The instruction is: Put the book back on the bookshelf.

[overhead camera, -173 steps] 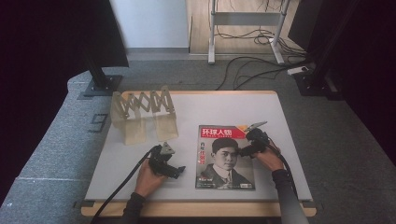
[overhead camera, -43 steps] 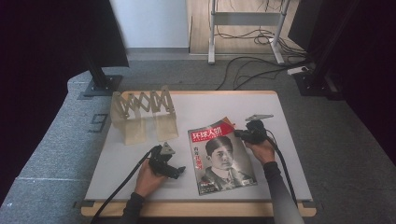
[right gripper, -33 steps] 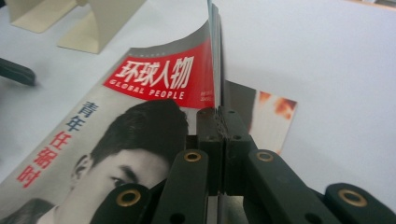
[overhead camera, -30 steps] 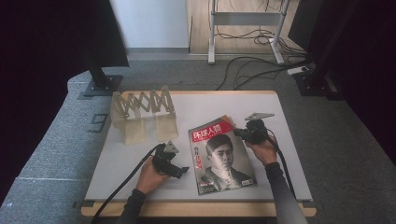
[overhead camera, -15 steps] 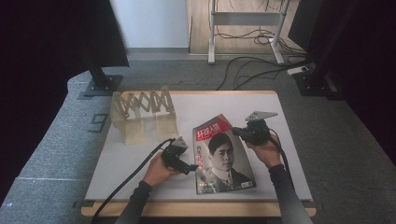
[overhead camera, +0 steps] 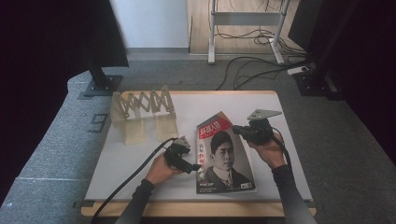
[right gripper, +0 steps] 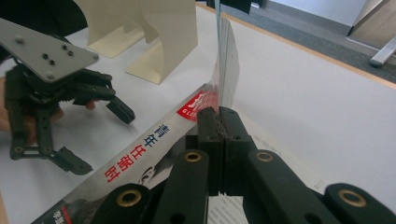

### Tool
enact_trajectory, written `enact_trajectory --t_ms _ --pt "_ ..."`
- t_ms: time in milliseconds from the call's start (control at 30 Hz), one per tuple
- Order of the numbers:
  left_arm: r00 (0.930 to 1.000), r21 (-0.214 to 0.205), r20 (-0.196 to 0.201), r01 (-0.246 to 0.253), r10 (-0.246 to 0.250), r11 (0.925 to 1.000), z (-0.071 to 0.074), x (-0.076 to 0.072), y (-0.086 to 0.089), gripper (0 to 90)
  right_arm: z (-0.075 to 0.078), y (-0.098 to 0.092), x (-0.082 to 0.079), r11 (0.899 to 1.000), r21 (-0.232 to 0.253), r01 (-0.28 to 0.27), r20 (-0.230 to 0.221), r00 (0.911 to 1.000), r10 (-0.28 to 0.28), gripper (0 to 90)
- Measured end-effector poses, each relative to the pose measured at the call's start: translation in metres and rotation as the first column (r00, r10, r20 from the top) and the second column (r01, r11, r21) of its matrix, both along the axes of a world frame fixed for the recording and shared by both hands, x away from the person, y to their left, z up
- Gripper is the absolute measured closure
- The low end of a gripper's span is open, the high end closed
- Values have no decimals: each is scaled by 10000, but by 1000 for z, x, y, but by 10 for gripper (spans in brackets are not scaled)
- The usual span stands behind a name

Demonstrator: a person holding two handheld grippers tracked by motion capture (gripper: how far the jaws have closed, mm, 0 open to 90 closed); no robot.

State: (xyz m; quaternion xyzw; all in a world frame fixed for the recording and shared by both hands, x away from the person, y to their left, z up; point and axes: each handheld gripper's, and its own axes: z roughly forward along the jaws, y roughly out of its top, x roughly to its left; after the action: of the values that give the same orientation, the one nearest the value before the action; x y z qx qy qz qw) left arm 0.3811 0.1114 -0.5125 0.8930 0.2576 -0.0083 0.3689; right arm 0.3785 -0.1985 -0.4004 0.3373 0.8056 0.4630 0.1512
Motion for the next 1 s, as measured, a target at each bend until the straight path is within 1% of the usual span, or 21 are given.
enact_trajectory --t_ms 33,133,200,267,333,367,400,433,500,533,633,667,700,767,800,833,867,933,967,1000 --pt "10000 -13 -42 75 -75 10000 -1 0 -3 76 4 -1 -3 10000 -15 -35 96 9999 35 880" --pt "9998 -55 -97 177 -177 9998 -2 1 -5 79 7 -1 -5 10000 -53 -55 156 9999 56 880" --pt "9996 -129 -163 244 -246 9996 -4 2 -7 100 10 -2 -7 9999 -135 -98 204 9997 101 880" --pt "9990 -164 -308 328 -333 9993 -7 4 -10 107 11 -3 -9 9999 -110 -117 243 9996 119 880" --pt "9989 -179 -274 377 -381 9991 -7 4 -11 114 13 -4 -11 9998 -96 -156 251 9996 158 880" --pt "9981 -268 -366 482 -491 9985 -7 5 -13 123 13 -4 -11 9998 -87 -164 267 9995 166 880" --pt "9981 -268 -366 482 -491 9985 -7 5 -13 139 13 -4 -11 9998 -87 -164 267 9995 166 880" --pt "9973 -329 -420 581 -595 9978 -7 6 -15 139 14 -5 -12 9998 -76 -182 297 9994 184 880" --pt "9968 -294 -414 667 -679 9973 -6 6 -18 142 16 -6 -14 9997 -35 -224 314 9993 225 880" --pt "9958 -353 -462 774 -790 9964 -7 6 -20 143 17 -6 -15 9997 -49 -248 347 9991 250 879" --pt "9945 -456 -514 892 -916 9950 -7 6 -24 157 18 -7 -17 9994 11 -341 389 9987 340 880" --pt "9933 -500 -523 1000 -1026 9937 -7 5 -25 210 19 -8 -18 9994 22 -348 409 9986 347 879" --pt "9924 -525 -538 1077 -1105 9928 -7 5 -26 210 19 -8 -18 9994 22 -348 409 9986 347 879" --pt "9933 -369 -326 1095 -1108 9933 -6 3 -29 254 19 -8 -18 9991 12 -414 438 9982 413 879" --pt "9931 -402 -364 1096 -1111 9932 -6 3 -29 254 19 -8 -18 9991 12 -414 438 9982 413 879" --pt "9930 -482 -444 1075 -1096 9930 -6 3 -28 285 18 -8 -18 9991 3 -427 444 9981 426 879" --pt "9928 -527 -487 1071 -1097 9929 -6 3 -28 348 18 -8 -18 9990 -32 -446 448 9980 447 879" --pt "9928 -591 -411 1101 -1126 9922 -5 2 -28 406 18 -8 -18 9989 -59 -454 450 9979 457 879" --pt "9934 -627 -357 1068 -1091 9923 -4 2 -28 406 18 -8 -18 9988 -70 -477 436 9979 480 879" --pt "9947 -693 -283 968 -989 9929 -1 1 -28 504 17 -7 -18 9988 -121 -481 439 9979 486 882"
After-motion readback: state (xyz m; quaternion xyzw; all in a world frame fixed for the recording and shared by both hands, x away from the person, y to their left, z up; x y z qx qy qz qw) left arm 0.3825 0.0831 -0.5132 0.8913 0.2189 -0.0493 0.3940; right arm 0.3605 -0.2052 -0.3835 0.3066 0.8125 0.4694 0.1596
